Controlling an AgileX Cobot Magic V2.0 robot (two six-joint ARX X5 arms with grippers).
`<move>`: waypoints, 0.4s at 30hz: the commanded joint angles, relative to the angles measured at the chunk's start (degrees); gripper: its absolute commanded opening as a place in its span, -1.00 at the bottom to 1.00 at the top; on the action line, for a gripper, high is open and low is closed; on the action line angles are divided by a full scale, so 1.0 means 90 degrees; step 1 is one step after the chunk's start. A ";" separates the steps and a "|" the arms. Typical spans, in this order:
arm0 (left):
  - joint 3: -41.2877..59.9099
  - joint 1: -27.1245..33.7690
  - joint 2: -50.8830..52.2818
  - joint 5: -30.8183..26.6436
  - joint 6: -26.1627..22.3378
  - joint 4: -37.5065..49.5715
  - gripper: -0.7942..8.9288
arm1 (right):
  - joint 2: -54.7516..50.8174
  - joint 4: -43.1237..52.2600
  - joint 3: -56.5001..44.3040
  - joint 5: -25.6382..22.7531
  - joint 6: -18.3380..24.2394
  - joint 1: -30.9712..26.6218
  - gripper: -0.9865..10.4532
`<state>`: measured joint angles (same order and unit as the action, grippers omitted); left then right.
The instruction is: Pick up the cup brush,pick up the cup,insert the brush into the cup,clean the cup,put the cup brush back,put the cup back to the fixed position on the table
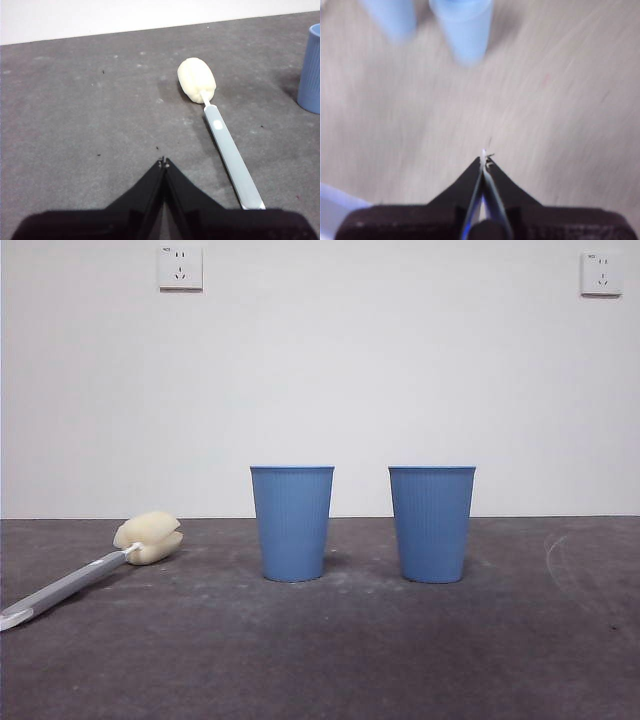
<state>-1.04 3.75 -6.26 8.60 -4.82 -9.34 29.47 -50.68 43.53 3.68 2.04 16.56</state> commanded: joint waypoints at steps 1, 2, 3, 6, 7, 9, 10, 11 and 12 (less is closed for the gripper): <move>0.0044 0.0022 -0.0075 0.0041 0.0056 0.0046 -0.84 | -0.0515 0.0673 -0.0126 0.0075 0.0194 -0.0544 -0.83; 0.0044 0.0022 -0.0107 0.0041 0.0056 0.0046 -0.84 | -0.0687 0.0930 -0.0197 0.0095 0.0236 -0.0716 -0.83; 0.0044 0.0022 -0.0138 0.0041 0.0056 0.0046 -0.84 | -0.0865 0.1207 -0.0296 0.0104 0.0277 -0.0884 -0.82; 0.0044 0.0022 -0.0248 0.0041 0.0056 0.0046 -0.84 | -0.1457 0.2062 -0.0835 0.0114 0.0287 -0.1343 -0.82; 0.0044 0.0022 -0.0287 0.0041 0.0056 0.0046 -0.84 | -0.1688 0.2334 -0.1115 0.0107 0.0287 -0.1467 -0.82; 0.0044 0.0022 -0.0355 0.0041 0.0056 0.0046 -0.84 | -0.2033 0.2674 -0.1588 0.0109 0.0287 -0.1613 -0.83; 0.0044 0.0022 -0.0381 0.0041 0.0056 0.0049 -0.84 | -0.2229 0.2837 -0.1880 0.0109 0.0279 -0.1676 -0.83; 0.0044 0.0022 -0.0415 0.0041 0.0056 0.0046 -0.84 | -0.2387 0.2965 -0.2135 0.0112 0.0279 -0.1717 -0.82; 0.0044 0.0022 -0.0444 0.0039 0.0056 0.0049 -0.84 | -0.2560 0.3111 -0.2431 0.0112 0.0277 -0.1744 -0.83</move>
<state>-1.04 3.75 -10.20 8.60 -4.82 -9.34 7.55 -23.57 24.45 4.54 4.32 1.06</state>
